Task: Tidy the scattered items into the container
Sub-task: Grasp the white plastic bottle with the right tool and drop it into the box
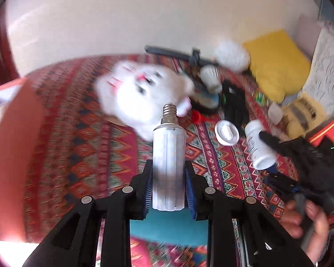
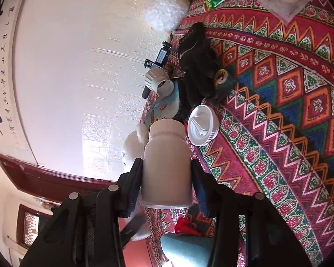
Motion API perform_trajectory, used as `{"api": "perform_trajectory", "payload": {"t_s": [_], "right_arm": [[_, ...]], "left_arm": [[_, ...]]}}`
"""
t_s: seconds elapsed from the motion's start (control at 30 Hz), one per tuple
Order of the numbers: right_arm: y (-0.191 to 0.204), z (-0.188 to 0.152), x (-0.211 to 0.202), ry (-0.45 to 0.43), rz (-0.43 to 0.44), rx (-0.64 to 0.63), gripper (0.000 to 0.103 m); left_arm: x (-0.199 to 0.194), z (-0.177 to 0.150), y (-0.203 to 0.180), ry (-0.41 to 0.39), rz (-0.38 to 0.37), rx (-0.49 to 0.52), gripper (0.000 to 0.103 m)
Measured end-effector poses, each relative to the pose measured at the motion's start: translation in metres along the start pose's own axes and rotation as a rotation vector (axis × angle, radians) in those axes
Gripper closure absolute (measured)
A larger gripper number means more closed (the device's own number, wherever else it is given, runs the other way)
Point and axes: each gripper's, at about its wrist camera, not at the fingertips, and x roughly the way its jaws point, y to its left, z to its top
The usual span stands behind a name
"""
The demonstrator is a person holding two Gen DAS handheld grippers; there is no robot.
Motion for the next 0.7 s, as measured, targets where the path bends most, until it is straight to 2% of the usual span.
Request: {"api": "perform_trajectory", "payload": {"t_s": [0.1,0.2,0.3,0.37,0.4,0.43,0.47,0.5,0.53,0.6,0.67,0.7], "right_arm": [[0.002,-0.004,-0.003,-0.007,-0.014,-0.005,0.062],[0.005,-0.009,-0.005,-0.018,-0.050,-0.026,0.062],[0.010,-0.015,-0.003,-0.018,-0.062,-0.046,0.062],[0.019,-0.022,-0.004,-0.023,-0.069,-0.076,0.062],[0.024,-0.026,-0.004,-0.024,-0.072,-0.096,0.062],[0.031,-0.032,-0.003,-0.021,-0.073,-0.122,0.062],[0.039,-0.038,-0.001,-0.017,-0.070,-0.149,0.062],[0.049,-0.045,0.000,-0.011,-0.062,-0.181,0.062],[0.061,-0.055,0.000,-0.005,-0.054,-0.222,0.062],[0.089,-0.079,0.002,0.011,-0.042,-0.327,0.062],[0.123,-0.110,0.004,0.026,-0.030,-0.463,0.062],[0.143,-0.130,0.006,0.036,-0.025,-0.542,0.062]], "left_arm": [[-0.069,-0.004,0.036,-0.132,0.028,-0.054,0.080],[-0.140,-0.003,0.081,-0.291,0.089,-0.125,0.080],[-0.193,-0.001,0.139,-0.428,0.190,-0.208,0.080],[-0.208,-0.004,0.187,-0.479,0.306,-0.254,0.080],[-0.203,-0.006,0.214,-0.473,0.404,-0.267,0.079],[-0.189,-0.008,0.243,-0.419,0.504,-0.276,0.074],[-0.171,-0.013,0.274,-0.319,0.572,-0.300,0.069],[-0.156,-0.023,0.304,-0.225,0.591,-0.359,0.062],[-0.150,-0.038,0.334,-0.170,0.567,-0.452,0.062],[-0.160,-0.065,0.378,-0.172,0.497,-0.624,0.062],[-0.186,-0.081,0.401,-0.247,0.494,-0.718,0.057],[-0.201,-0.086,0.407,-0.292,0.519,-0.745,0.045]]}}
